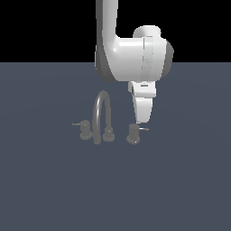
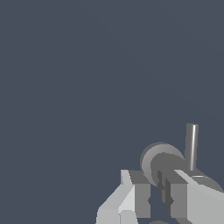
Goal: Turn on the faucet by rotating a designated handle.
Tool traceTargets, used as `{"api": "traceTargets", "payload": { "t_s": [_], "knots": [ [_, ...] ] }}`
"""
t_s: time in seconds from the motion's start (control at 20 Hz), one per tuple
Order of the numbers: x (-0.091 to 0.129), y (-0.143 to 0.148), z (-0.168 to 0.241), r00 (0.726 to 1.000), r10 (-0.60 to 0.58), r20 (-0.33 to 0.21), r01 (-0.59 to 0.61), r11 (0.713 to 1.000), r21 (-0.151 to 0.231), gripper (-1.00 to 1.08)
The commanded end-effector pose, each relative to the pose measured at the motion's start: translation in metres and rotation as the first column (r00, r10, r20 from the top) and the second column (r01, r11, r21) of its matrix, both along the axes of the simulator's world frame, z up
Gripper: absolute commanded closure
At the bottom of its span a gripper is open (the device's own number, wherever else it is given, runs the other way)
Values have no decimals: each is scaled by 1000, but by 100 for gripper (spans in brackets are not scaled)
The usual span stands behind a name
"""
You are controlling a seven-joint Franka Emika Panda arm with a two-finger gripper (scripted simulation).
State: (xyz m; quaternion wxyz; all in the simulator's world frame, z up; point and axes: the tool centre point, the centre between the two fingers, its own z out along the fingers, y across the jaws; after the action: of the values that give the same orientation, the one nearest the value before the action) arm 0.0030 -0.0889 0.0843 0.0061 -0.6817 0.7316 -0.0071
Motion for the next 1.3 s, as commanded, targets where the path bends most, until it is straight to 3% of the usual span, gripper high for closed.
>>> {"api": "traceTargets", "payload": {
  "t_s": [0.0,0.4,0.45,0.95,1.05,1.25],
  "knots": [
    [-5,-12,-17,999,-42,-19,42,999,0,108],
    [-4,-16,-22,998,-64,-19,64,998,1,108],
    [12,-2,1,999,-39,23,39,999,1,108],
    [-36,-29,-20,998,-63,-16,63,998,2,108],
    [-26,-23,-15,999,-53,0,53,999,2,108],
    [-41,-20,-17,998,-57,-6,57,998,2,108]
  ]
}}
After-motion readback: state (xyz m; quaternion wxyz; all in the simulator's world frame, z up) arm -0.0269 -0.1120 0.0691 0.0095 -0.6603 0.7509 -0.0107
